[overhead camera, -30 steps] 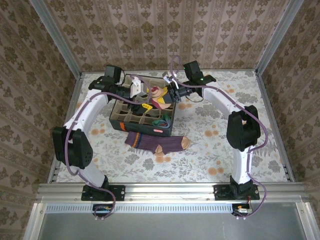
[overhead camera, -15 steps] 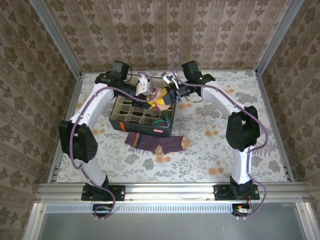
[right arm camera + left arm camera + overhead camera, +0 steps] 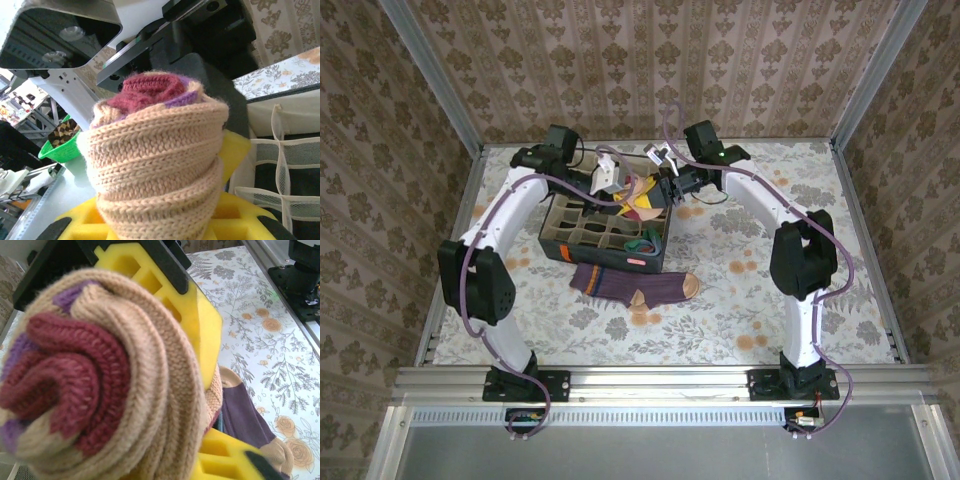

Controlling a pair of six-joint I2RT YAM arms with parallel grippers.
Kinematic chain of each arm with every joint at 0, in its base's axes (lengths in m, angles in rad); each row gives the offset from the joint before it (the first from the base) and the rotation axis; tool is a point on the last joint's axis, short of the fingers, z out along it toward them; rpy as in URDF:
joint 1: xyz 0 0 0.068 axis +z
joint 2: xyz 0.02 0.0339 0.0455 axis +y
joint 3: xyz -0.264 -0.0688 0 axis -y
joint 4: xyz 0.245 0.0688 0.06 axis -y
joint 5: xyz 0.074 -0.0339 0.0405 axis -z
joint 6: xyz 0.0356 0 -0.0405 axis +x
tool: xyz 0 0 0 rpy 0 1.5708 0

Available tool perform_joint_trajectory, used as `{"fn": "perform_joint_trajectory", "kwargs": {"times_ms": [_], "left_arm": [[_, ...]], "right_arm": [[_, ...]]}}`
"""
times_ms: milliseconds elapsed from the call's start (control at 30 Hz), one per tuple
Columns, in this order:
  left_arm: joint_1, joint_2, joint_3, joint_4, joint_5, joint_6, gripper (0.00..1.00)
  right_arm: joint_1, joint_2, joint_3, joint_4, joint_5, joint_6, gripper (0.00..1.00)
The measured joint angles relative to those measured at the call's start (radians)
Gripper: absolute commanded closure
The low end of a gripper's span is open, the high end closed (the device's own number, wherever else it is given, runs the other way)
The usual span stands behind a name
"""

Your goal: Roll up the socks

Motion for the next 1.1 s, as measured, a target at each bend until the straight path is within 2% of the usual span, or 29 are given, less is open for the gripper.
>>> {"fn": "perform_joint_trajectory", "kwargs": {"times_ms": [100,167,233,333,533,767,933,1100], "left_arm": [[-0.006,-0.023,-0.031,0.037,-0.001,0.000,0.30],[-0.008,-0.039,-0.048,0.054,-0.006,0.000,0.23],[-0.008,-0.054,-0.055,0.058,-0.009,-0.002,0.20],[-0.008,-0.070,-0.055,0.051,-0.008,0.005,0.20],[-0.024,-0.073,-0.038,0.008,-0.005,0.034,0.28],[-0.043,-0.073,-0.016,-0.022,-0.035,0.057,0.27],[-0.053,-0.126,-0.103,0.068,-0.064,0.053,0.24],[-0.060,-0.177,-0.160,0.113,-0.076,0.046,0.28]], "right_arm": [[0.012,0.002,0.004,-0.016,-0.002,-0.002,1.00],[0.024,0.002,0.008,-0.034,-0.004,-0.015,1.00],[0.032,0.002,0.011,-0.058,-0.004,-0.034,1.00],[0.037,0.002,0.023,-0.108,-0.003,-0.073,1.00],[0.043,0.016,0.100,-0.257,0.000,-0.173,1.00],[0.053,0.130,0.338,-0.648,0.021,-0.435,1.00],[0.056,0.219,0.468,-0.870,0.023,-0.624,1.00],[0.069,0.227,0.481,-0.947,0.023,-0.694,1.00]]}}
